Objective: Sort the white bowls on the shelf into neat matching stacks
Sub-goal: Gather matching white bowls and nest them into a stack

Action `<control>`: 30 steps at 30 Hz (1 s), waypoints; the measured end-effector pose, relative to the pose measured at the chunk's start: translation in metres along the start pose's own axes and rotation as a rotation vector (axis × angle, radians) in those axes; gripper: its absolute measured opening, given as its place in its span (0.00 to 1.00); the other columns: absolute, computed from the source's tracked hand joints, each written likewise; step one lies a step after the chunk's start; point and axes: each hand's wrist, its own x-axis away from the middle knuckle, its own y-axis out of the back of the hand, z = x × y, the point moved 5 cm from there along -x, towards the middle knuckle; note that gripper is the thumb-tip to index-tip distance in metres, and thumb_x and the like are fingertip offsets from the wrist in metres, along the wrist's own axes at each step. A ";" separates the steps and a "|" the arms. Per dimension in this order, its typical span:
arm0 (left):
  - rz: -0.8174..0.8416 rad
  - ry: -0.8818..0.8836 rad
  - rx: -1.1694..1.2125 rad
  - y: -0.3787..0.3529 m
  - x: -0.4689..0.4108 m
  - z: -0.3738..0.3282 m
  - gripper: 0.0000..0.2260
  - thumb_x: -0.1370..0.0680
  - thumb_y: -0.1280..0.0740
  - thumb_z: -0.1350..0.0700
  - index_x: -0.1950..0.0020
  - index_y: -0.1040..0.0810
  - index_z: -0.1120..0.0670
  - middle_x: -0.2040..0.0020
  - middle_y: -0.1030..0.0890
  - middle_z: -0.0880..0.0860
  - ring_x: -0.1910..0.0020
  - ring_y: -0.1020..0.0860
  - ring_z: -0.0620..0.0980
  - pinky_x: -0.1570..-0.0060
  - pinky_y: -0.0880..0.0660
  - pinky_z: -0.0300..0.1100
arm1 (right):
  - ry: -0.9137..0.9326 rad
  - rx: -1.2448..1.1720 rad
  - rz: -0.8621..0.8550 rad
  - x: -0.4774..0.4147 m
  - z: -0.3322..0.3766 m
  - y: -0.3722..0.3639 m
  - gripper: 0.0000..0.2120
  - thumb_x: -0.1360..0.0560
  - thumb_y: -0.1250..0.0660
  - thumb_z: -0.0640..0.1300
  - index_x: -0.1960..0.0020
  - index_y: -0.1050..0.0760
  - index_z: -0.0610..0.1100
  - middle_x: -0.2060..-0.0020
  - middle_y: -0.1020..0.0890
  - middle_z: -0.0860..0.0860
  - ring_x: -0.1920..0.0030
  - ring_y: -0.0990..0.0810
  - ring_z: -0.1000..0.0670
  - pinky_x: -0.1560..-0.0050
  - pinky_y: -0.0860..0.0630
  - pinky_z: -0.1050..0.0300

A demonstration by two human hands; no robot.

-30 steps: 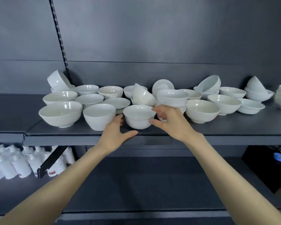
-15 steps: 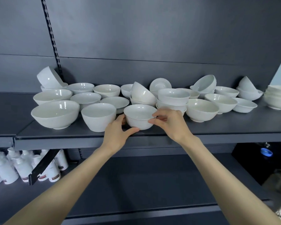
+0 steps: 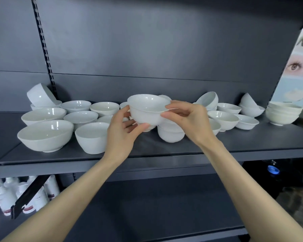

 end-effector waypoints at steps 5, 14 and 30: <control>0.040 -0.049 0.058 -0.035 -0.025 -0.010 0.23 0.29 0.25 0.63 0.40 0.29 0.46 0.43 0.23 0.46 0.47 0.19 0.45 0.47 0.24 0.34 | 0.006 -0.019 -0.043 -0.026 0.004 0.040 0.09 0.33 0.23 0.40 0.53 0.17 0.44 0.63 0.15 0.55 0.60 0.17 0.60 0.56 0.25 0.68; 0.062 -0.011 -0.186 -0.086 -0.050 0.019 0.21 0.28 0.26 0.53 0.37 0.28 0.47 0.42 0.22 0.45 0.41 0.25 0.41 0.49 0.32 0.22 | -0.048 -0.005 0.043 -0.064 -0.048 0.080 0.10 0.32 0.24 0.37 0.51 0.18 0.39 0.61 0.17 0.52 0.63 0.20 0.65 0.60 0.28 0.75; -0.116 0.022 -0.534 -0.103 -0.036 0.043 0.29 0.29 0.29 0.42 0.32 0.29 0.51 0.35 0.27 0.43 0.33 0.32 0.44 0.34 0.35 0.40 | -0.102 -0.113 0.270 -0.090 -0.114 0.075 0.08 0.34 0.22 0.39 0.56 0.17 0.44 0.58 0.14 0.48 0.55 0.15 0.50 0.47 0.20 0.54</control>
